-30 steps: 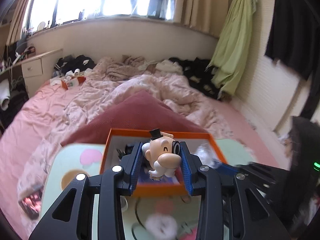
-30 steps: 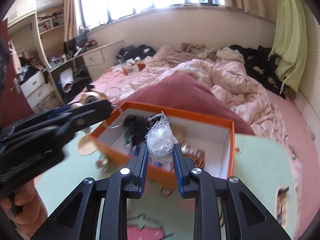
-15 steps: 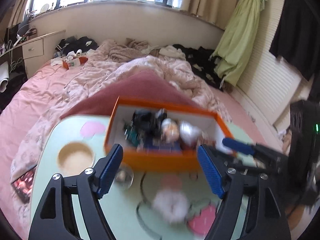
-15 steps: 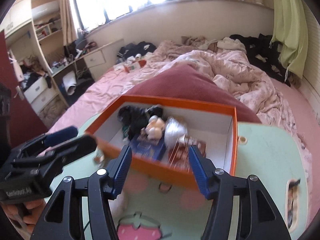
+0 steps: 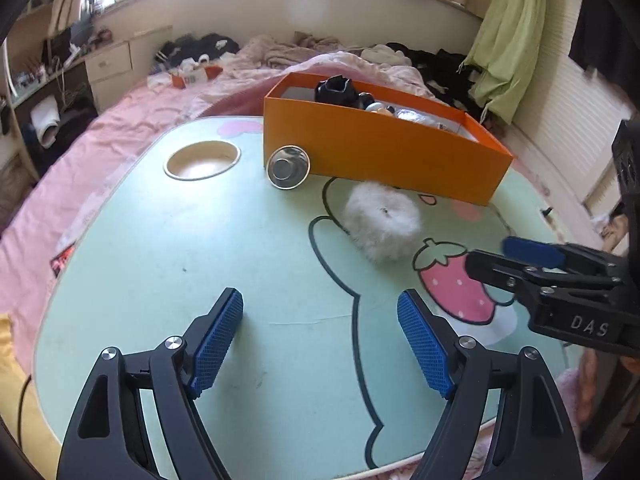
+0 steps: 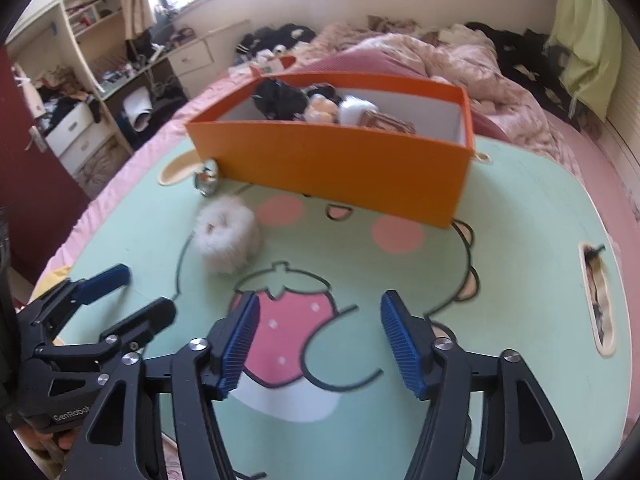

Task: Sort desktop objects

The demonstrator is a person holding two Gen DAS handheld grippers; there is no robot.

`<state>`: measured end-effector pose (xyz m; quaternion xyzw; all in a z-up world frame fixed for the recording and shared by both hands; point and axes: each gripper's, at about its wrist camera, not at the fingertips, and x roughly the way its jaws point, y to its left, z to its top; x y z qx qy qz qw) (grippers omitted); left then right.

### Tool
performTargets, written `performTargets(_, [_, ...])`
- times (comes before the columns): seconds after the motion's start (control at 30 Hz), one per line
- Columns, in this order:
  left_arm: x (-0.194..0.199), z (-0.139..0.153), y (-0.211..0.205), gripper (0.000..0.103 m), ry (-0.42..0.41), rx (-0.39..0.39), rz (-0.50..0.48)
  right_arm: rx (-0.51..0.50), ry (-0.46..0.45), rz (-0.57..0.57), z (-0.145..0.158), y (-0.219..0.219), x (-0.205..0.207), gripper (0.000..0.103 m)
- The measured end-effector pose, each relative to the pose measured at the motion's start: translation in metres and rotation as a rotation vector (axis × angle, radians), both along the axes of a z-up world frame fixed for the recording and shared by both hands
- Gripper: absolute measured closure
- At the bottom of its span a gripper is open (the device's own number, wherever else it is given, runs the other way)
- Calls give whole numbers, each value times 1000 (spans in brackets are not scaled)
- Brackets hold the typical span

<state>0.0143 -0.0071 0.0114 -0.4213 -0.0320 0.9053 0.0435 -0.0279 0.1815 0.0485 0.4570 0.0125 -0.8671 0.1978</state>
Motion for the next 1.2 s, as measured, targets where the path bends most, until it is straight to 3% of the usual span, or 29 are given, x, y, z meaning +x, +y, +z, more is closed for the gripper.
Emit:
performTargets(0.13, [1, -7, 11, 9, 25, -119, 3, 93, 0, -21, -9, -2, 7, 15])
performTargets(0.2, [3, -10, 5, 0, 30, -102, 20, 129, 12, -36, -11, -4, 9, 10])
performTargets(0.27, [4, -11, 1, 0, 43, -102, 22, 133, -1, -49, -13, -1, 7, 0])
performTargets(0.37, [5, -14, 1, 0, 86, -102, 16, 134, -3, -51, -14, 0, 6, 0])
performTargets(0.63, [3, -15, 2, 0, 107, -97, 9, 133, 0, -50, -14, 0, 8, 0])
performTargets(1.1, [5, -16, 2, 0, 116, -95, 8, 132, -4, -46, -14, 0, 4, 0])
performTargets(1.2, [5, -15, 2, 0, 118, -94, 9, 84, -12, -13, -8, -3, -1, 1])
